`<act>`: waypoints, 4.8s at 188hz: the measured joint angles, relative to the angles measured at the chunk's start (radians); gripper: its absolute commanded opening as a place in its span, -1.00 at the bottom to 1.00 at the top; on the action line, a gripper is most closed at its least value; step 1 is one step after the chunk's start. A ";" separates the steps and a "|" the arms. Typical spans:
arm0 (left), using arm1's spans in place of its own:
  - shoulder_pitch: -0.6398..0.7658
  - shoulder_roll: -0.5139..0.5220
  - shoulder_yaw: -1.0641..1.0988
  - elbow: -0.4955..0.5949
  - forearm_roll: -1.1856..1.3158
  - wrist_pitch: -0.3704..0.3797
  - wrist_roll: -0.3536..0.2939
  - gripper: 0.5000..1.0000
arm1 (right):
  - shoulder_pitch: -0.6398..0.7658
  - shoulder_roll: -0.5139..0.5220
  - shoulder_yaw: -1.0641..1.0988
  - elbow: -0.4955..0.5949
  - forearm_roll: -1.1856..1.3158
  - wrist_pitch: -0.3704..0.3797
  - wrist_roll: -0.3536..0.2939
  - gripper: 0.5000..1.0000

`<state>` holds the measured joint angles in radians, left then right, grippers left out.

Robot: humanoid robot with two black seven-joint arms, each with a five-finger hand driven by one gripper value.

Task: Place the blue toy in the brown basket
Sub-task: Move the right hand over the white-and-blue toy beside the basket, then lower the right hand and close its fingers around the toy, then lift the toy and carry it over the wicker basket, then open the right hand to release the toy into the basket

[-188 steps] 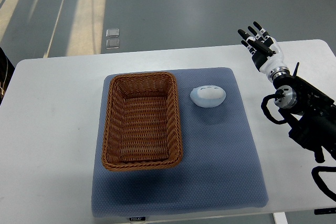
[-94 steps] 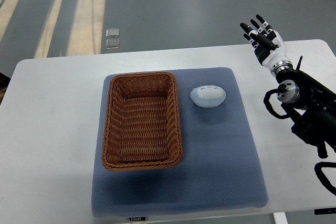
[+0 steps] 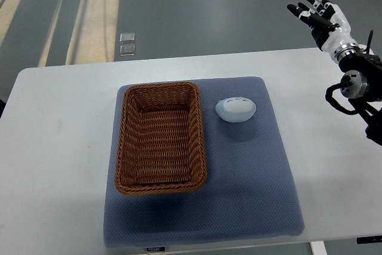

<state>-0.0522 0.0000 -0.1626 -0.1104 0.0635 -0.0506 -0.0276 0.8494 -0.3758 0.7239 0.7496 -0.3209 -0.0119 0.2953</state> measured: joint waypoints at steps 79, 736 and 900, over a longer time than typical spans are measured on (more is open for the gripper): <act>0.000 0.000 0.000 0.000 0.000 0.000 0.000 1.00 | 0.209 -0.143 -0.332 0.142 -0.615 0.136 -0.066 0.64; 0.000 0.000 0.000 0.000 -0.001 0.000 0.000 1.00 | 0.456 0.258 -0.505 0.157 -0.887 0.410 -0.326 -0.90; 0.000 0.000 0.000 0.000 0.000 0.000 0.000 1.00 | 0.279 0.376 -0.504 0.149 -0.891 0.352 -0.318 0.60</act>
<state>-0.0521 0.0000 -0.1626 -0.1105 0.0634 -0.0506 -0.0276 1.1279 0.0000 0.2194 0.8989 -1.2115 0.3402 -0.0230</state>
